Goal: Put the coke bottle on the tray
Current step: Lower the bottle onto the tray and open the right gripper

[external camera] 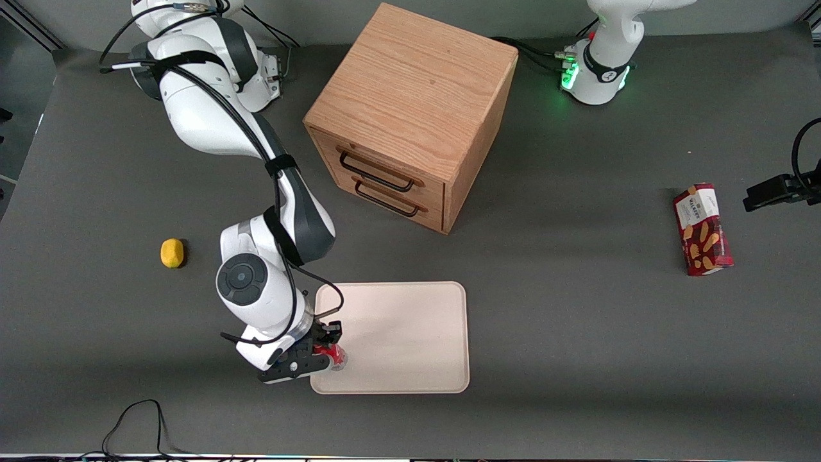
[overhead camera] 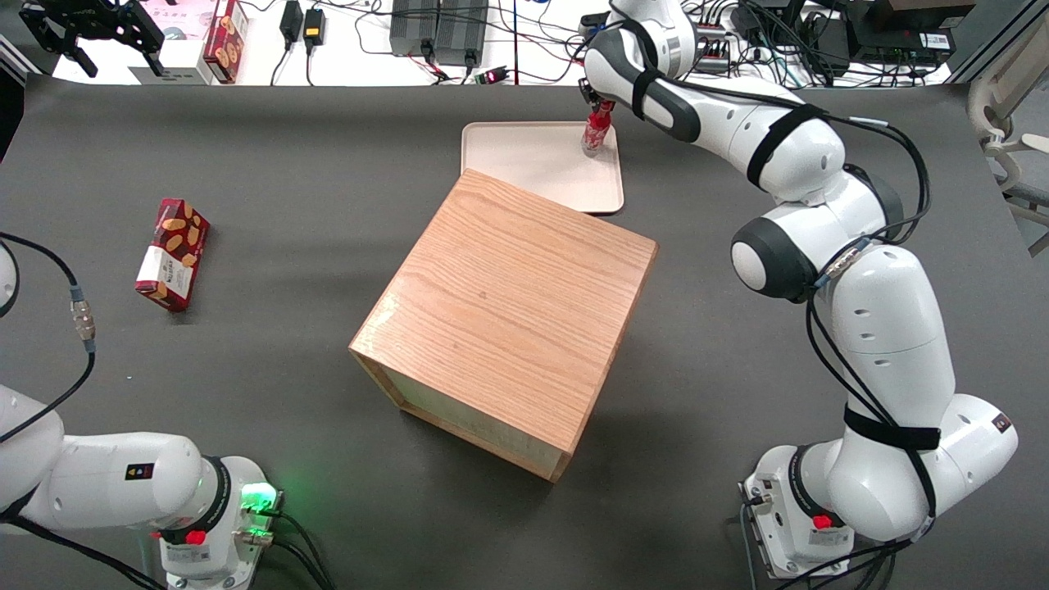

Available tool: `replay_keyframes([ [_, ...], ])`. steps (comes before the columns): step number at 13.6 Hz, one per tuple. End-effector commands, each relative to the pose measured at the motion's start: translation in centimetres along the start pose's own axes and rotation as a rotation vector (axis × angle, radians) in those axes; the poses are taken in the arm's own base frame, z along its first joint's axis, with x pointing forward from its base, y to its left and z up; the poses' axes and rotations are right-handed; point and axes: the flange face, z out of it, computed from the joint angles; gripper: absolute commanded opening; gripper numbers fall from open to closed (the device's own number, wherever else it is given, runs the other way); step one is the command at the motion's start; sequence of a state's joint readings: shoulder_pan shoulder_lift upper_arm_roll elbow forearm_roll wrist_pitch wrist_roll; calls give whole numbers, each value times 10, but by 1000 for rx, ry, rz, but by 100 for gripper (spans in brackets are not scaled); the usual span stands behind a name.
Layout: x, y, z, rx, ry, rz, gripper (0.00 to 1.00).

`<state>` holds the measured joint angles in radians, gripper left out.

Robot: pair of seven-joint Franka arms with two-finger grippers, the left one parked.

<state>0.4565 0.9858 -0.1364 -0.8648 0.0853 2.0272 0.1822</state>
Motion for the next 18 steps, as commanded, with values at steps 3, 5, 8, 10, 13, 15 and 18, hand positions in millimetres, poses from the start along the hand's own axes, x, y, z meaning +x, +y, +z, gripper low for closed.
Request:
replay_keyframes([
  [3,2,2,1,24,11,-6,0],
  [5,0,4,9,23,13,-2,0],
  [8,0,4,8,23,16,8,17],
  [10,1,4,5,24,19,13,100],
  [13,2,5,-1,26,25,19,100],
  [15,2,3,-1,28,25,18,100],
  [18,1,5,-12,30,24,50,100],
])
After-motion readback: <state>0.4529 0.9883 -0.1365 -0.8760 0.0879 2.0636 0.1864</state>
